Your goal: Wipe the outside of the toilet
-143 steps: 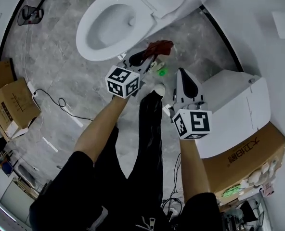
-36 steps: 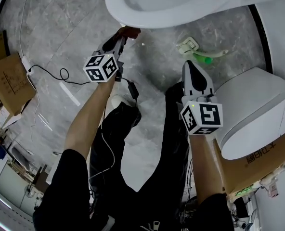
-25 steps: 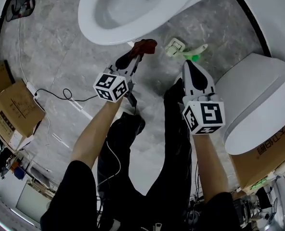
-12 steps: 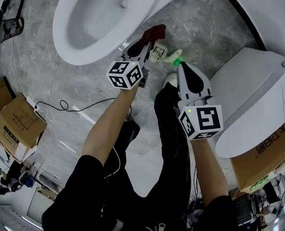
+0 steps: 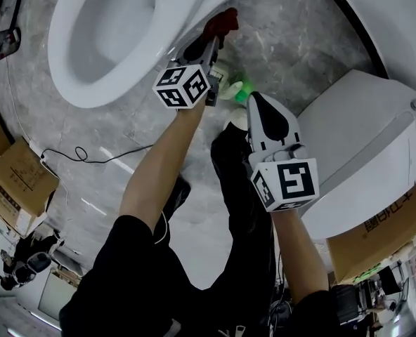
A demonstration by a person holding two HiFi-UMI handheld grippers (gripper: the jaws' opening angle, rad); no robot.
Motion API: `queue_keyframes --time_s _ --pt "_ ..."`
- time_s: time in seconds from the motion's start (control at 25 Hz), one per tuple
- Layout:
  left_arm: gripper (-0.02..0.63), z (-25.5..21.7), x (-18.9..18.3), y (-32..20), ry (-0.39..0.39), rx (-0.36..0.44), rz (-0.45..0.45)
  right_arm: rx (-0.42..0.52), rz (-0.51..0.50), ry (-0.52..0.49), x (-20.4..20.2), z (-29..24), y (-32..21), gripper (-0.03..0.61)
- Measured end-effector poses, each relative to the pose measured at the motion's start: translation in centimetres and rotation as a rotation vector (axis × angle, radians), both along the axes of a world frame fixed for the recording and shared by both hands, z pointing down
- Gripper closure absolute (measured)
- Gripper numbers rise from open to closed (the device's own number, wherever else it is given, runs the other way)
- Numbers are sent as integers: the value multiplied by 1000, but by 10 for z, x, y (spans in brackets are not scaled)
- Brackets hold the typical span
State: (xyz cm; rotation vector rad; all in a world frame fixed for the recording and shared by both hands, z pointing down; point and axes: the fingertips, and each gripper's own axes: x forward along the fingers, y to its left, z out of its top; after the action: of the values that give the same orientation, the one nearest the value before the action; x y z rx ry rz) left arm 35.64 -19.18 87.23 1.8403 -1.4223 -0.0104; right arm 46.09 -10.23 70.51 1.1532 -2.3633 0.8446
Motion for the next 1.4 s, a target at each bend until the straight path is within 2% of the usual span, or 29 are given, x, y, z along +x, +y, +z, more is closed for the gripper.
queue_keyframes --time_s 0.4,0.72,0.92,1.4 --pt "549 1 -15 -5 23 13 -147 -35 -7 1 2 12 12 575" --pt "549 -7 -41 20 36 12 -183 -25 -2 3 -23 4 25 575" --pt "549 -9 -59 41 31 5 -170 -24 -14 13 -33 3 38 575" --pt "549 -14 -129 122 -18 -35 -179 -41 -85 10 -101 -6 92 575"
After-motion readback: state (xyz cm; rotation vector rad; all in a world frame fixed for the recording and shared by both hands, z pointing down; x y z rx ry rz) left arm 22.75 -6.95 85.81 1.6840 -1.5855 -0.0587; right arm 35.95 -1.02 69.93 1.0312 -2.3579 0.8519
